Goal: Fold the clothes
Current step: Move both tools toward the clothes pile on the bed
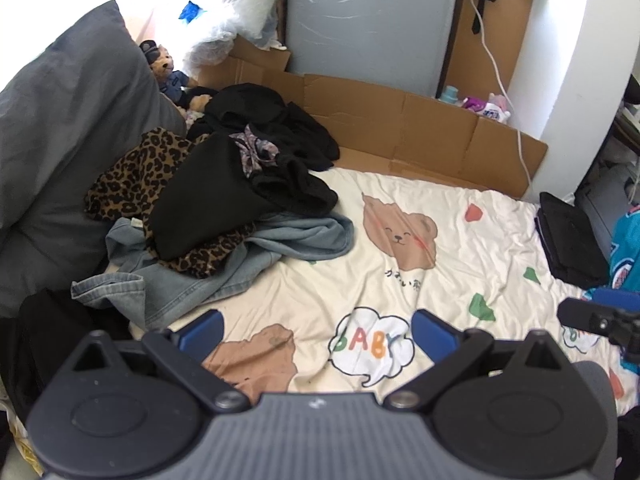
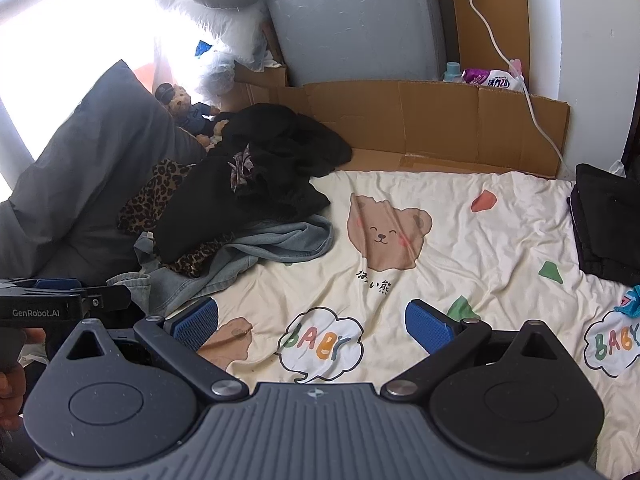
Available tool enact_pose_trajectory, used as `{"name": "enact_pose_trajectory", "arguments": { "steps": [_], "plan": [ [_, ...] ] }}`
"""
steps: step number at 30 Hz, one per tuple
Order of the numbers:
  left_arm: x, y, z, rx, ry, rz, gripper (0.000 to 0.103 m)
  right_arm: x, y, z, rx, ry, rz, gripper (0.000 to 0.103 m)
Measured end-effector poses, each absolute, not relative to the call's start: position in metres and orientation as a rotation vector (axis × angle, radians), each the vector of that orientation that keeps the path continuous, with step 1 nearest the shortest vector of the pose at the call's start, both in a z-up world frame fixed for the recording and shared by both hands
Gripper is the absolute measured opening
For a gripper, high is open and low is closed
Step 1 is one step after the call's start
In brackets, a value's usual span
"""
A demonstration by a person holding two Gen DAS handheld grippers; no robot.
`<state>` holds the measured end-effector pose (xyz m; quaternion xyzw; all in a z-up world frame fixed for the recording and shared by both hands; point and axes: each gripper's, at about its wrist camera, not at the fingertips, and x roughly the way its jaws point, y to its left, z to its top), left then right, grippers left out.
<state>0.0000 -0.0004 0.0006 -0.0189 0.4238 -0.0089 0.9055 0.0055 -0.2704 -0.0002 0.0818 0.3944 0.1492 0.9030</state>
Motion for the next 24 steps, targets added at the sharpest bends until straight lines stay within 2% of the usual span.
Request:
{"name": "enact_pose_trajectory", "arguments": {
  "steps": [24],
  "plan": [
    [-0.003, -0.012, 0.008, -0.053, 0.830, -0.087, 0.101, 0.006, -0.267, -0.002, 0.154, 0.828, 0.308, 0.102]
  ]
}}
